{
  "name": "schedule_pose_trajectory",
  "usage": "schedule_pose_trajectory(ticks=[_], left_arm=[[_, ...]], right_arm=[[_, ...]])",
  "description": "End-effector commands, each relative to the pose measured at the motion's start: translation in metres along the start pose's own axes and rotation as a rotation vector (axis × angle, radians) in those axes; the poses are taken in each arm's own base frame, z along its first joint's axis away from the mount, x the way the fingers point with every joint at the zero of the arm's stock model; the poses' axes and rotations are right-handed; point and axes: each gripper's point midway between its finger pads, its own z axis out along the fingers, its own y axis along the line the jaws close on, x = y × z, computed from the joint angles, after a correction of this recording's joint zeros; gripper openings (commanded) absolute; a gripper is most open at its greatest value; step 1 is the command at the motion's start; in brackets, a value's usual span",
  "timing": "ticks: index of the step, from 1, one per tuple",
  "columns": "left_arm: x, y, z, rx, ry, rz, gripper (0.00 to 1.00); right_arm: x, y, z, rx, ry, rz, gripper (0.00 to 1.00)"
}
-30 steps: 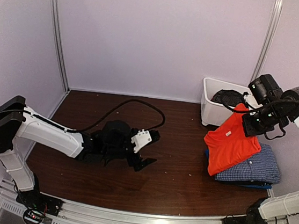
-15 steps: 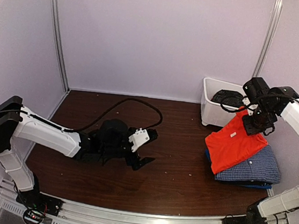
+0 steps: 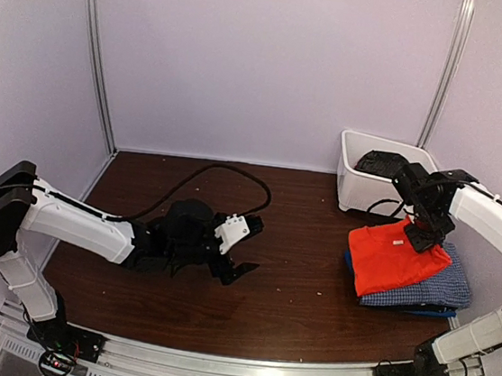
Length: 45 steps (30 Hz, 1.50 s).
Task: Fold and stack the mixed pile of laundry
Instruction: Place the square-folded T-shirt at the corner of the board, then reset both arms
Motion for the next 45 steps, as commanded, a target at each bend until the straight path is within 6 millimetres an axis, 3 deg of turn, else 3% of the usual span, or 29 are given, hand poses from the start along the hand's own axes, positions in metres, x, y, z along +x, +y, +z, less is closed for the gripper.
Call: schedule_pose_trajectory(ticks=[1, 5, 11, 16, 19, 21, 23, 30, 34, 41, 45], left_arm=[[-0.013, 0.007, 0.001, -0.019, -0.051, 0.003, 0.98], [-0.009, 0.007, 0.003, -0.017, -0.042, -0.001, 0.98], [-0.008, 0.007, 0.003, -0.018, -0.042, -0.002, 0.98], [-0.006, 0.010, 0.003, -0.020, -0.043, -0.008, 0.98], [-0.006, 0.010, 0.003, -0.017, -0.045, -0.012, 0.98], [-0.006, 0.010, 0.003, -0.016, -0.046, -0.014, 0.98], [-0.006, 0.010, 0.002, -0.015, -0.046, -0.013, 0.98], [-0.006, 0.016, 0.001, -0.028, -0.045, -0.042, 0.98], [0.001, 0.039, 0.007, -0.029, -0.024, -0.154, 0.98], [0.018, 0.097, 0.033, -0.065, 0.140, -0.439, 0.98], [0.006, 0.145, 0.019, -0.074, 0.104, -0.640, 0.98]], right_arm=[[0.009, -0.024, 0.012, 0.182, -0.007, -0.024, 0.00], [0.012, -0.026, 0.024, 0.232, -0.016, -0.001, 0.00], [0.013, -0.044, 0.025, 0.297, -0.007, 0.064, 0.00], [0.025, -0.032, 0.036, 0.259, -0.010, 0.037, 0.00], [0.025, -0.032, 0.037, 0.263, -0.010, 0.040, 0.19], [0.025, -0.035, 0.037, 0.281, -0.003, 0.039, 0.21], [0.024, -0.038, 0.037, 0.298, 0.002, 0.047, 0.30], [0.015, -0.065, 0.023, 0.411, -0.006, 0.106, 0.77], [-0.007, -0.076, 0.004, 0.355, -0.060, 0.190, 0.98], [-0.061, -0.076, -0.020, 0.168, -0.166, 0.302, 1.00], [-0.103, -0.068, -0.041, 0.001, -0.337, 0.377, 1.00]])
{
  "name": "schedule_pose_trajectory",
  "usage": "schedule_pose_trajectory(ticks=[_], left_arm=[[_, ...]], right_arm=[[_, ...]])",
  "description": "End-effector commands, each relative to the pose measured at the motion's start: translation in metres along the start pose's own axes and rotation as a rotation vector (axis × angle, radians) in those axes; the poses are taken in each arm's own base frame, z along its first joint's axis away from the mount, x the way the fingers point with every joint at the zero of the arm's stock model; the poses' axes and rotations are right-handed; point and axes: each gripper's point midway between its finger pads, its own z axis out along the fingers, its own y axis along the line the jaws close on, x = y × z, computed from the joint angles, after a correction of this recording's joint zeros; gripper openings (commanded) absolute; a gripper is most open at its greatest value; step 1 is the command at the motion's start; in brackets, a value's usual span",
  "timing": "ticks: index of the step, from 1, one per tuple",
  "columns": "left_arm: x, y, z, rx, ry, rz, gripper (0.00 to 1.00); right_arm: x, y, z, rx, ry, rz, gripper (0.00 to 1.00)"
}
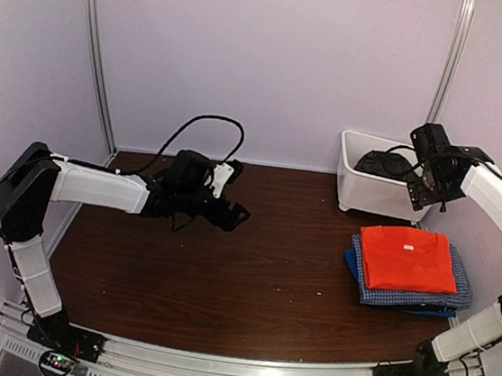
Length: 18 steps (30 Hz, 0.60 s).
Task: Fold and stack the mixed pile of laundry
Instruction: Reset both arms
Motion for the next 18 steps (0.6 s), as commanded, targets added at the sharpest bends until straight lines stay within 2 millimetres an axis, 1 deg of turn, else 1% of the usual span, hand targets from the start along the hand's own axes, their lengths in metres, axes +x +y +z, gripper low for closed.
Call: schedule_pose_trajectory(ticks=[1, 3, 5, 7, 8, 9, 10, 11, 12, 14, 16, 18], left_arm=[[-0.033, 0.038, -0.023, 0.008, -0.021, -0.232, 0.98], [-0.047, 0.057, -0.043, -0.068, -0.016, -0.208, 0.98], [-0.065, 0.078, -0.069, -0.177, -0.042, -0.182, 0.98], [-0.079, 0.105, -0.102, -0.308, -0.074, -0.194, 0.98], [-0.083, 0.115, -0.117, -0.336, -0.085, -0.208, 0.98], [-0.089, 0.127, -0.137, -0.366, -0.106, -0.232, 0.98], [-0.088, 0.136, -0.150, -0.384, -0.108, -0.255, 0.98], [-0.085, 0.143, -0.162, -0.405, -0.105, -0.274, 0.98], [-0.077, 0.149, -0.173, -0.429, -0.092, -0.290, 0.98], [-0.061, 0.154, -0.188, -0.488, -0.071, -0.296, 0.98], [-0.038, 0.152, -0.196, -0.513, -0.043, -0.316, 0.98], [-0.008, 0.151, -0.199, -0.535, 0.003, -0.364, 0.98]], right_arm=[[-0.043, 0.026, -0.019, -0.254, -0.145, 0.120, 1.00], [-0.066, 0.038, -0.034, -0.373, -0.251, 0.156, 1.00], [-0.084, 0.050, -0.046, -0.475, -0.337, 0.191, 1.00], [-0.099, 0.064, -0.055, -0.571, -0.399, 0.217, 1.00], [-0.105, 0.074, -0.059, -0.628, -0.423, 0.225, 1.00], [-0.109, 0.085, -0.063, -0.686, -0.440, 0.227, 1.00], [-0.116, 0.095, -0.068, -0.744, -0.467, 0.243, 1.00], [-0.118, 0.107, -0.072, -0.813, -0.475, 0.257, 1.00], [-0.120, 0.120, -0.079, -0.894, -0.488, 0.260, 1.00], [-0.121, 0.139, -0.089, -1.010, -0.511, 0.287, 1.00], [-0.115, 0.158, -0.098, -1.107, -0.528, 0.304, 1.00], [-0.105, 0.179, -0.106, -1.187, -0.530, 0.301, 1.00]])
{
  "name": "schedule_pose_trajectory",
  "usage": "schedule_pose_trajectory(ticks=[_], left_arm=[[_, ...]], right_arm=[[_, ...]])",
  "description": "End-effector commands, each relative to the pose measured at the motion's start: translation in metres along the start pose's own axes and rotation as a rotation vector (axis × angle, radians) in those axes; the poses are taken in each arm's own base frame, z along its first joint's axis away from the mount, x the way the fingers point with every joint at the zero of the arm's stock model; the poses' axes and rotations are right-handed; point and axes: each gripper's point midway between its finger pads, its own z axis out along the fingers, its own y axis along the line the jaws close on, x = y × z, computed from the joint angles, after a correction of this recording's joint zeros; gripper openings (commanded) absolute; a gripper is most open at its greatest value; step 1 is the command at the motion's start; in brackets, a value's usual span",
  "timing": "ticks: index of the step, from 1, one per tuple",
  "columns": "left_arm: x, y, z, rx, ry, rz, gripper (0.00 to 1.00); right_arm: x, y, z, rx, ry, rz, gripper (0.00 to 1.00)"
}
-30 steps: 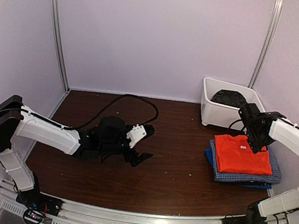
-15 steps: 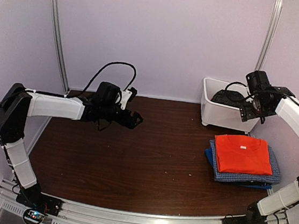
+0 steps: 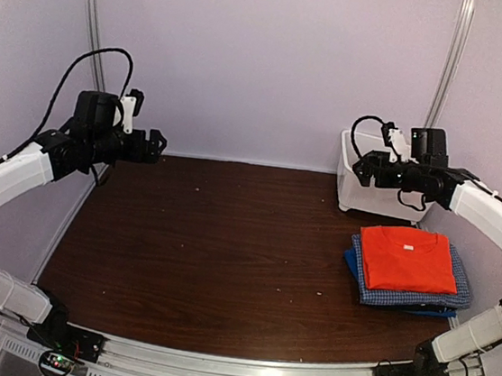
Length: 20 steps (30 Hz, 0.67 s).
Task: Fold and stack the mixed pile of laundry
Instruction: Reset both arms
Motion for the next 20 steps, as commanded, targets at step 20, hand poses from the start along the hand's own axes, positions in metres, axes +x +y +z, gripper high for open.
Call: schedule_pose_trajectory(ticks=[20], left_arm=[[0.179, 0.022, 0.007, -0.048, 0.292, -0.148, 0.98]], right_arm=[[0.122, 0.135, 0.041, -0.407, 0.099, 0.012, 1.00]])
